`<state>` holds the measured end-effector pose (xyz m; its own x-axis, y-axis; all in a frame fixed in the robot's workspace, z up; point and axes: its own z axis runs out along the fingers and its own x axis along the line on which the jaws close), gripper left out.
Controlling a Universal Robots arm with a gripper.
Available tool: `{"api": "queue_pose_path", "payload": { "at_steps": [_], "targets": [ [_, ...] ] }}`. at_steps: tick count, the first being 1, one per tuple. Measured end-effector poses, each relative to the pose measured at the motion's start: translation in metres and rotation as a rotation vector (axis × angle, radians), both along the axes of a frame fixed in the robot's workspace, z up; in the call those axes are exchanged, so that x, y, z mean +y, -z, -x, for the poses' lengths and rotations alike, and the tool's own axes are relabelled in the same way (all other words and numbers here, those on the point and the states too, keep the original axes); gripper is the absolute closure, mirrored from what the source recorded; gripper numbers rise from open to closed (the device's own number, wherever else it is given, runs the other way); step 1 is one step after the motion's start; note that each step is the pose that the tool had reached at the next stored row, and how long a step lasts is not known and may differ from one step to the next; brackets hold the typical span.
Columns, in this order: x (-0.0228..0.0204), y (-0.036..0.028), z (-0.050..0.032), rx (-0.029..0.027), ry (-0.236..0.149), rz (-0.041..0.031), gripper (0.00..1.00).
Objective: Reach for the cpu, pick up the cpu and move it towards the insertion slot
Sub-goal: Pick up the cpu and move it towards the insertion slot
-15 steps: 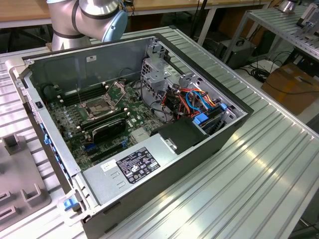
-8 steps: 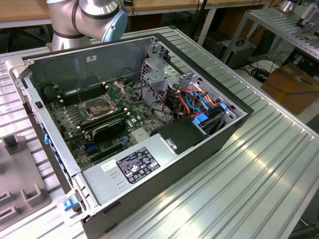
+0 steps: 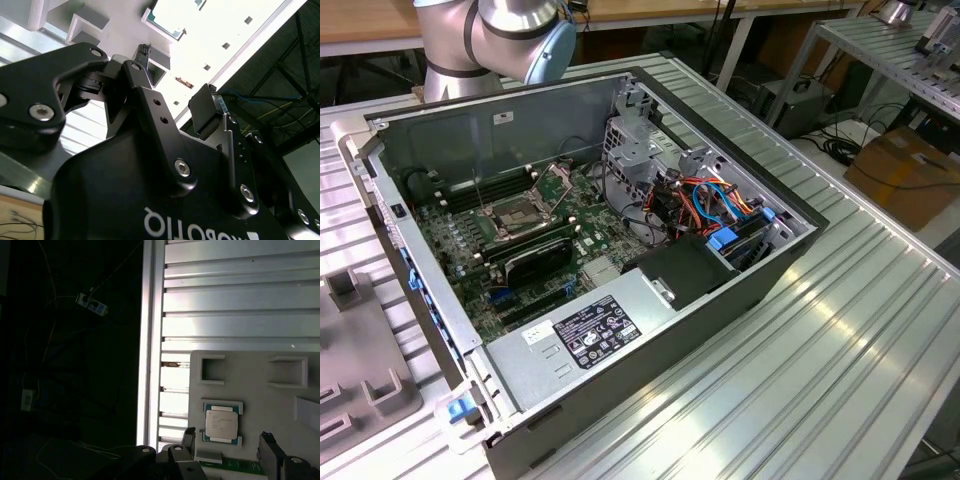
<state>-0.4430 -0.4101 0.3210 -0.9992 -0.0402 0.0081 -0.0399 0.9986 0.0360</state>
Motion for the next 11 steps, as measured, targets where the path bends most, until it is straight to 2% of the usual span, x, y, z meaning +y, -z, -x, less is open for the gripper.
{"api": "queue_pose_path", "payload": {
  "at_steps": [6, 11],
  "targets": [
    [-0.0001, 0.0042, 0.0, 0.0, 0.0, 0.0, 0.4],
    [0.0, 0.0052, 0.0, 0.0, 0.0, 0.0, 0.4]
  ]
}}
